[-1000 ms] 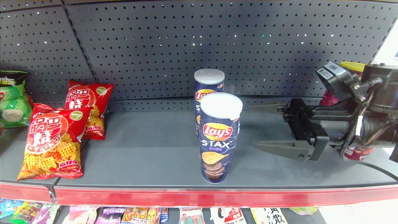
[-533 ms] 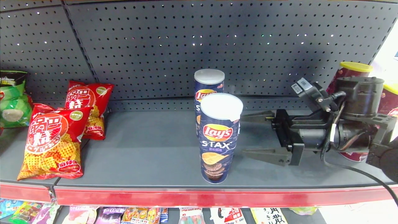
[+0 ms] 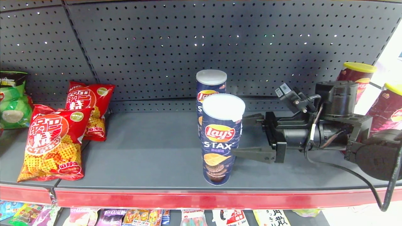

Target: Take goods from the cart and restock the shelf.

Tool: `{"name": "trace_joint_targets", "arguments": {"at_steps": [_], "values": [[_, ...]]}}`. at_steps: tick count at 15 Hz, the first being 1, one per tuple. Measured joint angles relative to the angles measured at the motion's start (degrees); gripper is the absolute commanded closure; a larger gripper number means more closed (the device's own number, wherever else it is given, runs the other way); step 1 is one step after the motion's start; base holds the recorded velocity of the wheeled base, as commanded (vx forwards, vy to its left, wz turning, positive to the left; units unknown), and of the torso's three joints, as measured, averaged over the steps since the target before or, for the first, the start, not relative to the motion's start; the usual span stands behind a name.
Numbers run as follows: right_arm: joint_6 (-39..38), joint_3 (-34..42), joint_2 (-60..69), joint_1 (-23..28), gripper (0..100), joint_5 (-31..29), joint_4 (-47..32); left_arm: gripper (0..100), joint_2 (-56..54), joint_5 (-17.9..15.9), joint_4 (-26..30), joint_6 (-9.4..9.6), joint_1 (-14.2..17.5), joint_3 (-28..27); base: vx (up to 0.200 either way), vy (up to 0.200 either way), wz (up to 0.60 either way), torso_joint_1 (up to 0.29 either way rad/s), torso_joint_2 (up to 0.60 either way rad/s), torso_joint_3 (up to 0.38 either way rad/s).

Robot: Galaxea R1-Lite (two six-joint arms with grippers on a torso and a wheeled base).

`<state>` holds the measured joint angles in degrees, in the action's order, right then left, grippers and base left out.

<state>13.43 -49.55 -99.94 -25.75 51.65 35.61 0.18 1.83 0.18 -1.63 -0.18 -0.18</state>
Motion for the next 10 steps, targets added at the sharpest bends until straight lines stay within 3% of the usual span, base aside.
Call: {"name": "trace_joint_targets", "arguments": {"at_steps": [10], "values": [[0.0,-0.55,-1.07,0.52,0,0.07,-0.02,0,0.0,0.0,0.0,0.0,0.0,0.02,0.0,0.0,0.0,0.0,0.0,0.0]]}}
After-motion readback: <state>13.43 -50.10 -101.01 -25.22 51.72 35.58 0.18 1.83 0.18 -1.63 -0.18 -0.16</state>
